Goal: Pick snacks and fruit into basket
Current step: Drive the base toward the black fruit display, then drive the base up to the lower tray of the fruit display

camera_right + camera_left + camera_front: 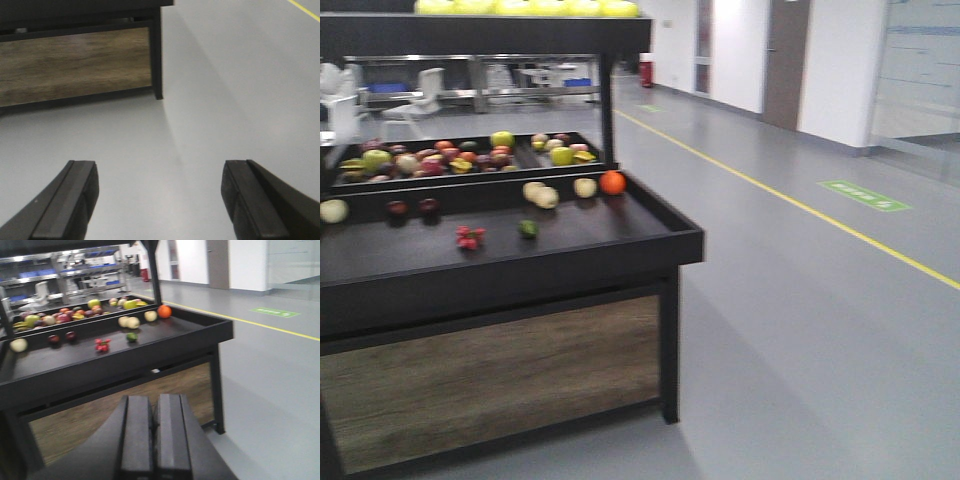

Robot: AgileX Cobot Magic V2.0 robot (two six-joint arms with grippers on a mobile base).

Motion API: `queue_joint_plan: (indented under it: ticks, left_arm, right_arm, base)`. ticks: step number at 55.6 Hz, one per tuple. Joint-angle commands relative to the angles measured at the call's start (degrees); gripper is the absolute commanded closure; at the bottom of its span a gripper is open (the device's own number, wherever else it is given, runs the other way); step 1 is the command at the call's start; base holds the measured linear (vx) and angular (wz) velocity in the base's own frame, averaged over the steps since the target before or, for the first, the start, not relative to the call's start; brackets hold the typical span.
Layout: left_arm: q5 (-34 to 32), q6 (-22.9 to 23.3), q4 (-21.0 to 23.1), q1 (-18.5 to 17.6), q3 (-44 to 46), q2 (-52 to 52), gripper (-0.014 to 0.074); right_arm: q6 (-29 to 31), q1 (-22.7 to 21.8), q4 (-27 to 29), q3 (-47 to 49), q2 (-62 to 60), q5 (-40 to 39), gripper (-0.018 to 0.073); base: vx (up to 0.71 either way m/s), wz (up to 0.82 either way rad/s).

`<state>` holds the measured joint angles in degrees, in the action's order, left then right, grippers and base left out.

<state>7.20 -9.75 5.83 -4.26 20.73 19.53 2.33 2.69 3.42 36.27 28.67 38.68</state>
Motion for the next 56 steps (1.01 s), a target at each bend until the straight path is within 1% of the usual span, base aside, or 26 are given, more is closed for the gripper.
queue_joint_plan:
  ticks: [1,15,28,42,56]
  left_arm:
    - [-4.7,0.3,0.1,0.0,1.4,0.2,0.0605]
    - [-4.7,0.3,0.1,0.0,1.4,0.2,0.0605]
    - [-4.7,0.3,0.1,0.0,1.4,0.2,0.0605]
    - [-4.7,0.3,0.1,0.0,1.4,0.2,0.0605]
    - [-4.7,0.3,0.1,0.0,1.4,0.2,0.0605]
  right_arm:
    - [0.4,0.0,-0.2,1.6,0.2,-4.4,-0.0004]
    - [0.4,0.0,-0.2,1.6,0.2,-4.4,-0.0004]
    - [0.4,0.0,-0.2,1.6,0.2,-4.4,-0.0004]
    - [0.4,0.0,-0.2,1.6,0.2,-4.4,-0.0004]
    - [0.4,0.0,-0.2,1.6,0.2,-4.6,-0.0004]
  base:
    - [0.16,0.57]
    - [0.17,0.51]
    - [0.17,0.36]
    - [0.19,0.19]
    - [0.22,0.03]
